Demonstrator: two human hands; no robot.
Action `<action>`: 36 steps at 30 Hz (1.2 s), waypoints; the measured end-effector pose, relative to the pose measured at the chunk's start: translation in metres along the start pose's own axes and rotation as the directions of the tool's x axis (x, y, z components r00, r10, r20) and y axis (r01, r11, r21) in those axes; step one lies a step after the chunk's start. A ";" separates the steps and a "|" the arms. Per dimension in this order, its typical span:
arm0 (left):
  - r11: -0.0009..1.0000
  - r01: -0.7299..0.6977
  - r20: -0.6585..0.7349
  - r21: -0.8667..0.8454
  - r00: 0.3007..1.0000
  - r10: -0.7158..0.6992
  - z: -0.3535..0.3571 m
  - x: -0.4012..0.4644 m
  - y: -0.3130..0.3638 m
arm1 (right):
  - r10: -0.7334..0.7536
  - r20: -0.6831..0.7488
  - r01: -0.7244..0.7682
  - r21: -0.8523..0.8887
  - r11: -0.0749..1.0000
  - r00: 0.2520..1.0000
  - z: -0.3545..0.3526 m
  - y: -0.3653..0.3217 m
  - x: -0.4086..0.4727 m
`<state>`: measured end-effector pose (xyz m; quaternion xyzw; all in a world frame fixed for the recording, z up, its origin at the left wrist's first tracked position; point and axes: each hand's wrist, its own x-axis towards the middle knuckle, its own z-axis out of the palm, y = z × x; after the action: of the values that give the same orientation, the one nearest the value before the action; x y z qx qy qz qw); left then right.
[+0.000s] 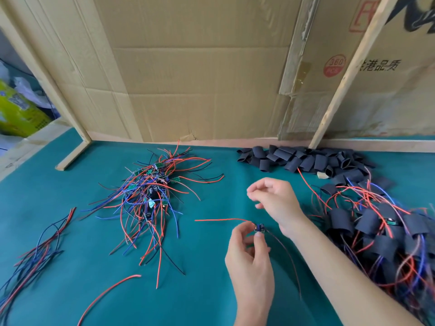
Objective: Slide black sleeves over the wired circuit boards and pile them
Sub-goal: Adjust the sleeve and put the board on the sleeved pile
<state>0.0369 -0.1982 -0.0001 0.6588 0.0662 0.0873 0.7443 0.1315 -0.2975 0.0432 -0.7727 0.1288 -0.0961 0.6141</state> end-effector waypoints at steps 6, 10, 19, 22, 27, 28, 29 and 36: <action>0.994 -0.012 -0.017 0.113 1.000 0.014 0.002 -0.003 -0.004 | -0.011 0.030 0.030 -0.757 0.653 1.000 0.003 0.004 0.090; 0.978 -0.052 -0.008 0.201 0.998 0.055 0.002 -0.002 0.000 | -0.034 -0.088 -0.048 -0.779 0.625 0.996 0.002 0.016 0.109; 0.945 0.016 0.084 0.325 0.995 -0.046 0.002 -0.002 0.005 | -0.310 -0.114 0.181 -0.606 0.775 0.944 -0.010 0.006 0.005; 0.950 -0.005 0.056 0.313 0.998 -0.013 0.002 -0.002 0.003 | -0.266 0.066 0.256 -0.562 0.787 0.962 -0.016 0.023 -0.037; 0.938 -0.052 0.069 0.344 0.997 0.029 0.006 -0.004 0.000 | -0.218 0.050 0.219 -0.412 0.884 0.975 -0.014 0.037 -0.058; 0.941 -0.056 0.055 0.335 0.998 0.040 0.005 -0.004 -0.001 | -0.209 0.005 0.196 -0.370 0.908 0.978 -0.016 0.035 -0.061; 0.951 -0.052 0.031 0.304 0.999 0.045 0.005 -0.005 -0.002 | -0.201 -0.030 0.182 -0.314 0.932 0.979 -0.020 0.033 -0.064; 0.997 -0.008 -0.038 0.074 0.999 0.011 -0.004 -0.001 -0.003 | -0.141 0.212 0.147 -0.013 0.989 0.967 -0.027 0.018 -0.084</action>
<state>0.0352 -0.1951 -0.0034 0.6844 0.0803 0.1008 0.7176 0.0422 -0.2994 0.0329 -0.7945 0.0081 -0.0562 0.6047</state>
